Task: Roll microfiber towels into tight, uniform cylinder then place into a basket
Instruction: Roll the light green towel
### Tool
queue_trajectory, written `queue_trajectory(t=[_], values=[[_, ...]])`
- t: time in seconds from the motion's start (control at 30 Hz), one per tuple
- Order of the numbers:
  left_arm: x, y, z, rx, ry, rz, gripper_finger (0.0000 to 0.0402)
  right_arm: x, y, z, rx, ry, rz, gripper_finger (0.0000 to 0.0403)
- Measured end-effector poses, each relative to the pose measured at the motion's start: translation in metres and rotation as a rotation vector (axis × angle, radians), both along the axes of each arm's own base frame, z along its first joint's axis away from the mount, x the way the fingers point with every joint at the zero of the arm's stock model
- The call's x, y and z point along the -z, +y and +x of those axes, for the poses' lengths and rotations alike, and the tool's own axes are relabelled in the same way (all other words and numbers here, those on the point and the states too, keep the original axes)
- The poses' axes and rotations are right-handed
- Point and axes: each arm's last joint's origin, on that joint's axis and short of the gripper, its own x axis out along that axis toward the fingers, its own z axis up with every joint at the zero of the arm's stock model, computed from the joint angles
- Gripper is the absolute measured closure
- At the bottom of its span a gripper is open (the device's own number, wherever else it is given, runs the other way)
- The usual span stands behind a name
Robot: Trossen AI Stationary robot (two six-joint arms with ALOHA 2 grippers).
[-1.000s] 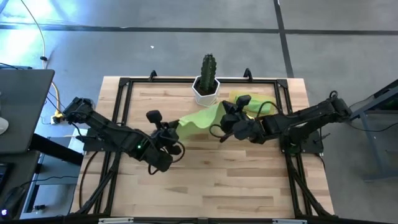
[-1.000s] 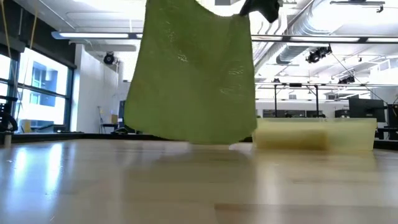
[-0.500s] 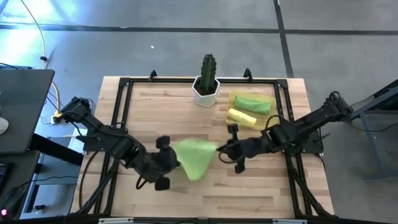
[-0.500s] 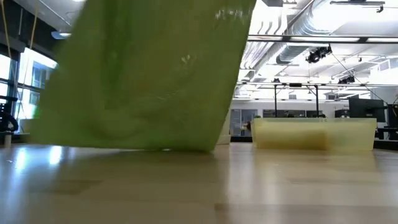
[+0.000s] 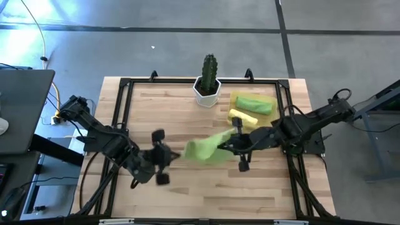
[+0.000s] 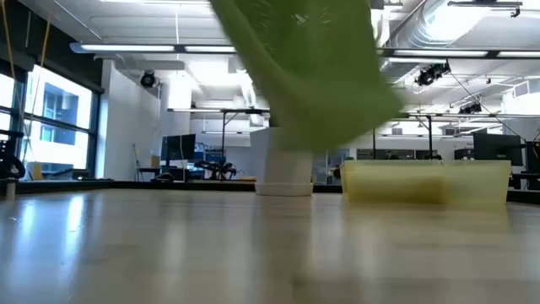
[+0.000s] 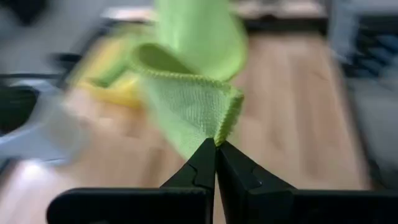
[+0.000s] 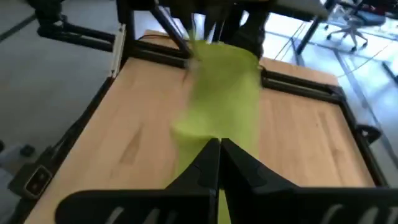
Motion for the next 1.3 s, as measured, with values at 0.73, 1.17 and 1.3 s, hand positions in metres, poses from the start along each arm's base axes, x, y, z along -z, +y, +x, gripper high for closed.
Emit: queue_trajectory(t=[0.73,1.17,1.3], values=[[-0.008,0.087,-0.015,-0.388,0.165,0.368,0.0401,0.017,-0.1,0.021,0.391,0.031,-0.412,0.0403],[0.08,0.013,0.005,-0.105,0.23,-0.121,0.0401,0.114,-0.034,0.004,0.239,0.265,-0.028,0.0403],[0.116,-0.023,0.016,-0.027,0.182,-0.218,0.0401,0.152,-0.007,-0.008,0.182,0.241,0.137,0.0403]])
